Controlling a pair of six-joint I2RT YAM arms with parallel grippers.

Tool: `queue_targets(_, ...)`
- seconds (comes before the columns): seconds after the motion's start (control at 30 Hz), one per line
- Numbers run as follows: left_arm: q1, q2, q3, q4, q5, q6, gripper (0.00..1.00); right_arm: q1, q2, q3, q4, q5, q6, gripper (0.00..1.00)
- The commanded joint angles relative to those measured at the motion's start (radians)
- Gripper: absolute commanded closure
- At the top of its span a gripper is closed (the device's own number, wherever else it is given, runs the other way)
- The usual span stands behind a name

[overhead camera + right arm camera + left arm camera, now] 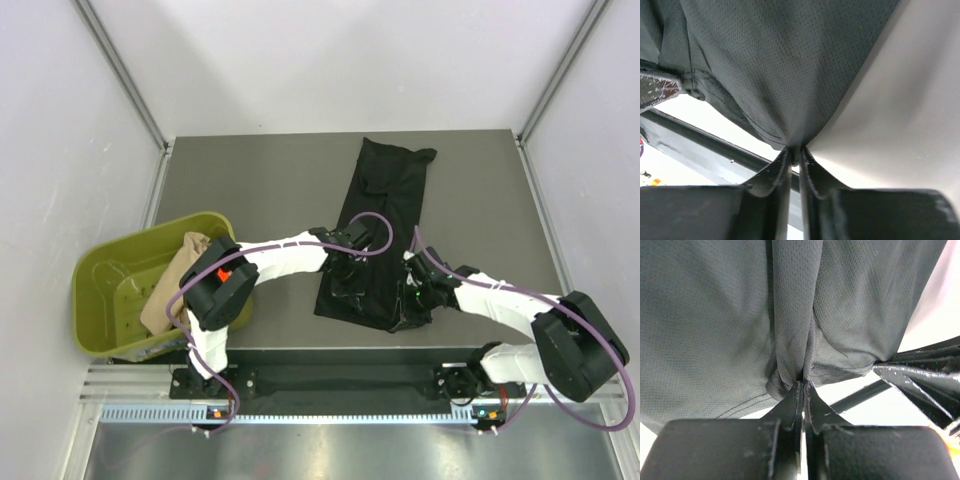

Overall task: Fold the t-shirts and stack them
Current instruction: Fold the tshirt

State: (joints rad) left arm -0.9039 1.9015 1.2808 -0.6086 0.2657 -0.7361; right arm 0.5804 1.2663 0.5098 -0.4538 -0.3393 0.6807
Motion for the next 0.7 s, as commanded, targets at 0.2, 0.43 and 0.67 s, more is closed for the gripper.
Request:
queue_targets(0.2,-0.004,-0.057,0.037,0.009,0.102,-0.069,1.00,0.018,-0.039,-0.004,-0.023,0.016,-0.015,0.98)
queue_targets(0.43,-0.004,-0.159,-0.083,0.165,0.211,-0.184,1.00,0.016,-0.093,-0.034,-0.052,0.025,-0.021,1.00)
queue_targets(0.67,0.000,-0.179,-0.189,0.290,0.265,-0.241,1.00,0.012,-0.122,-0.068,-0.068,0.045,-0.029,1.00)
